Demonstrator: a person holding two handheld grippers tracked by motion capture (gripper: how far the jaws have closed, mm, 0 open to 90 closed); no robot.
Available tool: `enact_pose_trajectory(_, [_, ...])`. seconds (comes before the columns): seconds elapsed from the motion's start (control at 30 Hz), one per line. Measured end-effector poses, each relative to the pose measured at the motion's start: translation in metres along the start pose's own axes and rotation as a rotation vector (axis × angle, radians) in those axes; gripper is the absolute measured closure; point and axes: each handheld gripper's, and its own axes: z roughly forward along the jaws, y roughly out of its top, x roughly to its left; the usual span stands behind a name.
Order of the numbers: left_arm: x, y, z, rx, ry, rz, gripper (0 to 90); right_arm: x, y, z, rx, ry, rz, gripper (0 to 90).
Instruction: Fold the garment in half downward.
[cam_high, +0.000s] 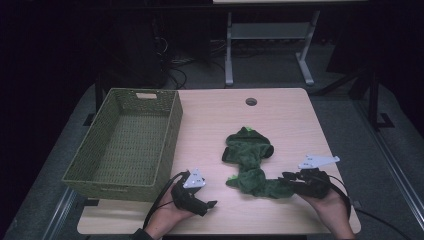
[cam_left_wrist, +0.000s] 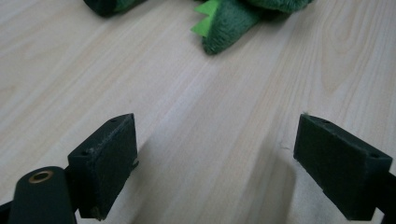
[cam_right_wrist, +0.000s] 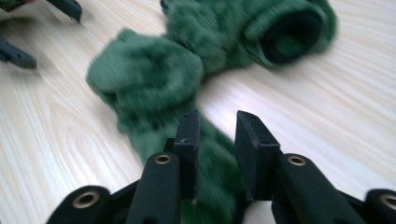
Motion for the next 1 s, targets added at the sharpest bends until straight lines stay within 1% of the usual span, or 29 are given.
enact_pose_trajectory(0.03, [0.000,0.000,0.000,-0.006,0.002,0.003,12.8,-0.002,-0.005,-0.004,-0.001,-0.002,0.012,68.4])
enact_pose_trajectory(0.1, [0.002,0.001,0.002,-0.001,0.007,-0.001,12.8,-0.004,-0.014,-0.009,0.005,-0.013,0.015,67.1])
enact_pose_trajectory(0.2, [0.006,0.002,0.005,0.006,0.012,-0.002,12.8,-0.006,-0.025,-0.015,0.018,-0.013,0.026,66.6])
enact_pose_trajectory(0.27, [0.008,0.003,0.006,0.004,0.017,-0.006,12.8,-0.006,-0.031,-0.017,0.024,-0.006,0.040,66.6])
enact_pose_trajectory(0.33, [0.008,0.003,0.007,-0.003,0.024,-0.004,12.9,-0.005,-0.037,-0.019,0.034,-0.001,0.042,66.5])
enact_pose_trajectory(0.4, [0.008,0.003,0.009,0.007,0.024,0.000,12.9,-0.004,-0.042,-0.019,0.046,0.002,0.047,66.5])
enact_pose_trajectory(0.43, [0.008,0.003,0.011,0.012,0.022,0.001,12.9,-0.004,-0.044,-0.018,0.046,0.005,0.044,66.5])
enact_pose_trajectory(0.47, [0.008,0.003,0.011,0.009,0.020,-0.001,12.8,-0.003,-0.045,-0.019,0.055,0.010,0.055,66.5])
enact_pose_trajectory(0.53, [0.007,0.003,0.012,0.007,0.018,0.002,12.8,-0.004,-0.047,-0.018,0.060,0.014,0.048,66.4])
enact_pose_trajectory(0.63, [0.007,0.002,0.012,-0.006,0.014,0.003,12.7,-0.005,-0.048,-0.015,0.071,0.025,0.056,66.1])
enact_pose_trajectory(0.7, [0.007,0.002,0.012,-0.005,0.014,0.003,12.7,-0.005,-0.049,-0.013,0.062,0.033,0.049,66.2])
enact_pose_trajectory(0.77, [0.007,0.002,0.012,-0.005,0.014,0.003,12.7,-0.006,-0.049,-0.012,0.065,0.039,0.061,65.4])
enact_pose_trajectory(0.8, [0.007,0.002,0.012,-0.005,0.014,0.003,12.7,-0.006,-0.049,-0.011,0.067,0.042,0.066,66.4])
enact_pose_trajectory(0.83, [0.007,0.002,0.012,-0.005,0.014,0.004,12.7,-0.007,-0.050,-0.011,0.069,0.050,0.066,72.8])
enact_pose_trajectory(0.87, [0.007,0.002,0.012,-0.005,0.014,0.003,12.7,-0.007,-0.050,-0.011,0.070,0.058,0.067,76.7])
enact_pose_trajectory(0.9, [0.007,0.002,0.012,-0.005,0.014,0.003,12.7,-0.007,-0.049,-0.011,0.068,0.056,0.071,79.9])
enact_pose_trajectory(1.0, [0.007,0.002,0.012,-0.005,0.014,0.003,12.7,-0.007,-0.048,-0.012,0.065,0.059,0.065,84.1])
